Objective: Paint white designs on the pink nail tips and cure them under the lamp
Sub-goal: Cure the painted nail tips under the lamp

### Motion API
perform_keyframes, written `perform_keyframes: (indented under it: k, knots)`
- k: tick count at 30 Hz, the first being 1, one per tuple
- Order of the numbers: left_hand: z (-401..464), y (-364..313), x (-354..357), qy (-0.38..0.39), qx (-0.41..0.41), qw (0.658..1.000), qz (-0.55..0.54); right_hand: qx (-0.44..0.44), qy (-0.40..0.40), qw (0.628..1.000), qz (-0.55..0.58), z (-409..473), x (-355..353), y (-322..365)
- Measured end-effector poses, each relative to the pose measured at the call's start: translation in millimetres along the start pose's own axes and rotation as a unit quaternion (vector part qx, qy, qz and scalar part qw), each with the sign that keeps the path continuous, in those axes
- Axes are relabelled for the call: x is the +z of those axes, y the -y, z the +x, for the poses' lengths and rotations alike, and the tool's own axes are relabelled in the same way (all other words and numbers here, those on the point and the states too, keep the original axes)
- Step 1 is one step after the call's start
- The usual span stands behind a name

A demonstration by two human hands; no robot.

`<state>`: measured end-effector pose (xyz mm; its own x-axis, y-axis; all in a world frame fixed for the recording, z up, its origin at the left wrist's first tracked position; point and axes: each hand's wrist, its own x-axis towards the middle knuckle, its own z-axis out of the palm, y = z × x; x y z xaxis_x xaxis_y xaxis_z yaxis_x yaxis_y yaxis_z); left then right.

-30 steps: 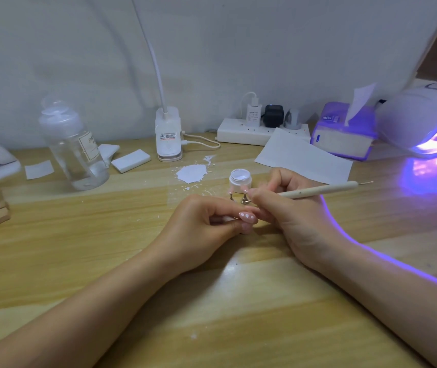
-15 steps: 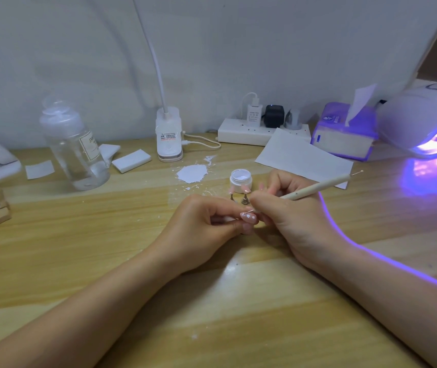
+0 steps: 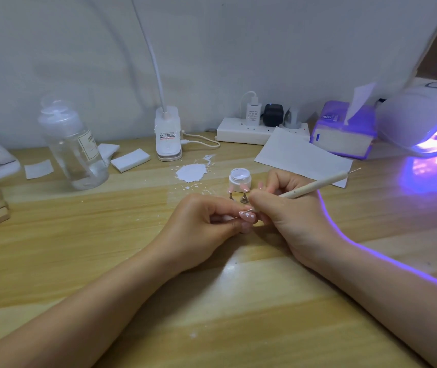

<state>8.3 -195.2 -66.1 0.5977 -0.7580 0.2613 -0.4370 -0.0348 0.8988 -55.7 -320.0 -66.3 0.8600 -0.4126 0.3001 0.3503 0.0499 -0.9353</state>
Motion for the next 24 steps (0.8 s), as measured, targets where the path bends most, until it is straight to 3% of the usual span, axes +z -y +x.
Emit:
perform_keyframes:
  k: [24]
  knots:
    - [1.2,1.7,-0.2,0.003,0.008,1.0,0.006,0.009,-0.004,1.0,0.009,0.0,1.5,2.4]
